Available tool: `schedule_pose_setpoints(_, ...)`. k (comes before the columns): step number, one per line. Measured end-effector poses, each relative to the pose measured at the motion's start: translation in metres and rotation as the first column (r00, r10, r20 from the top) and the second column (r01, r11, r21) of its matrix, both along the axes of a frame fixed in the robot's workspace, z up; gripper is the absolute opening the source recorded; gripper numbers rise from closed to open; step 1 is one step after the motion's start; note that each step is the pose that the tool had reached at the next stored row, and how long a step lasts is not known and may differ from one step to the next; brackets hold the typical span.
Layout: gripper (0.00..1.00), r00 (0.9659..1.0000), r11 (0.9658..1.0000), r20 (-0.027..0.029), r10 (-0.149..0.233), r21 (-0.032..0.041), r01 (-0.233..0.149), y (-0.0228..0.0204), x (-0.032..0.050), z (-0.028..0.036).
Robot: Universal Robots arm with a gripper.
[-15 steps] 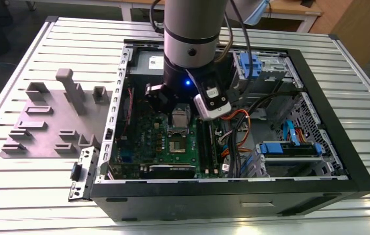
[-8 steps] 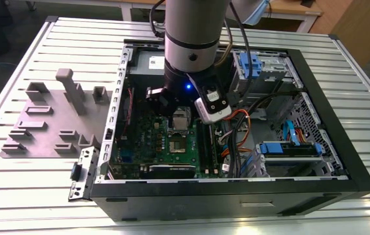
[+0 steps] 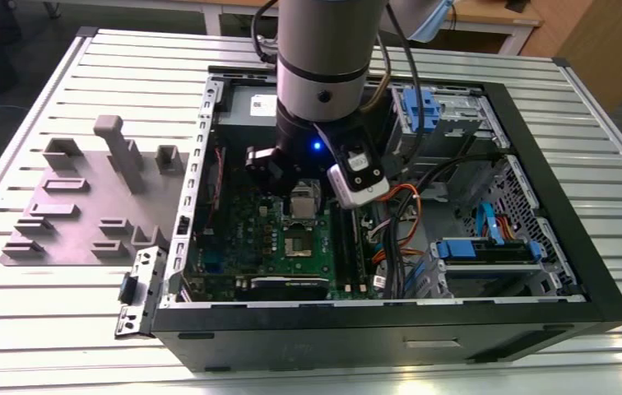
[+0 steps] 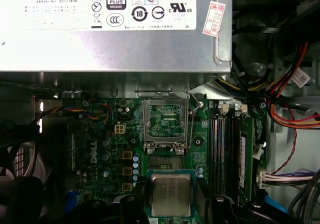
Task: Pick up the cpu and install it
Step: 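Place the cpu into insertion slot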
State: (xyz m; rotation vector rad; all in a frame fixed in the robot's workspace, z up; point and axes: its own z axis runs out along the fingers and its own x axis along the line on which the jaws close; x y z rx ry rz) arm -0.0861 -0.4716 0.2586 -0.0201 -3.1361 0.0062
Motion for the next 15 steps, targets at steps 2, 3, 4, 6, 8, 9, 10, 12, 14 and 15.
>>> schedule_pose_setpoints(2,0.47,1.0,1.0,-0.0002,0.001,-0.0003,-0.001,-0.0012,0.0001,-0.0007)
schedule_pose_setpoints(3,0.47,1.0,1.0,0.0,0.004,-0.0001,-0.004,-0.0016,0.0,-0.0019)
schedule_pose_setpoints(4,0.47,1.0,1.0,-0.0001,0.006,0.0,-0.006,-0.0017,0.0,-0.0033)
schedule_pose_setpoints(6,0.47,1.0,1.0,-0.0003,0.009,-0.0002,-0.009,-0.0019,0.0,-0.006)
schedule_pose_setpoints(8,0.47,1.0,1.0,-0.0005,0.01,-0.0005,-0.01,-0.0028,0.0001,-0.0078)
schedule_pose_setpoints(9,0.47,1.0,1.0,-0.0005,0.01,-0.0004,-0.01,-0.0036,0.0001,-0.0091)
schedule_pose_setpoints(10,0.47,1.0,1.0,-0.0004,0.009,-0.0002,-0.009,-0.0041,0.0,-0.0108)
schedule_pose_setpoints(12,0.47,1.0,1.0,-0.0003,0.009,-0.0001,-0.009,-0.0053,0.0,-0.0145)
schedule_pose_setpoints(14,0.47,1.0,1.0,-0.0006,0.009,-0.0005,-0.009,-0.0066,0.0001,-0.0179)
schedule_pose_setpoints(15,0.47,1.0,1.0,-0.0006,0.009,-0.0006,-0.009,-0.0076,0.0002,-0.0194)
